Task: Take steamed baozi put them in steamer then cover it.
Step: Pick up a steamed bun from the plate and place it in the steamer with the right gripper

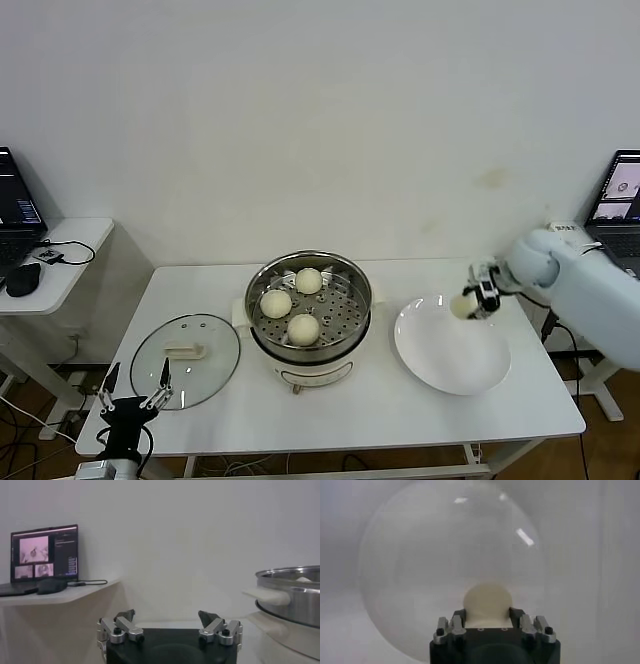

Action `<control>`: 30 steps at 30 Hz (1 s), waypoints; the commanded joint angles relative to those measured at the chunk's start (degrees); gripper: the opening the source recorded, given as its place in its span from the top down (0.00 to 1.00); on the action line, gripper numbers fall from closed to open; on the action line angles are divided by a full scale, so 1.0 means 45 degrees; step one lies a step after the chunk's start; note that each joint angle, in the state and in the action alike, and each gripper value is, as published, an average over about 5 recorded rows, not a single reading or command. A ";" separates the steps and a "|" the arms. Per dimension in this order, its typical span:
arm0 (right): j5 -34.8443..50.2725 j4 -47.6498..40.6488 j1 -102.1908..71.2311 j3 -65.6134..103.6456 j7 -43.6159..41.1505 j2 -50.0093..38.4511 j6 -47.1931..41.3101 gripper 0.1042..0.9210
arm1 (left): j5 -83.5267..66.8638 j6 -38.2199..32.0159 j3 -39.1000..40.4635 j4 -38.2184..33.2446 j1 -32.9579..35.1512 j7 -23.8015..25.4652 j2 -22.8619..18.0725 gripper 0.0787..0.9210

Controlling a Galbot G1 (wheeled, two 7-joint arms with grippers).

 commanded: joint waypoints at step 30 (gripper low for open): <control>0.7599 0.1192 0.3940 -0.5690 0.4042 0.6263 -0.5737 0.42 | -0.0091 -0.0009 -0.0052 0.0045 -0.0095 0.0002 -0.0081 0.12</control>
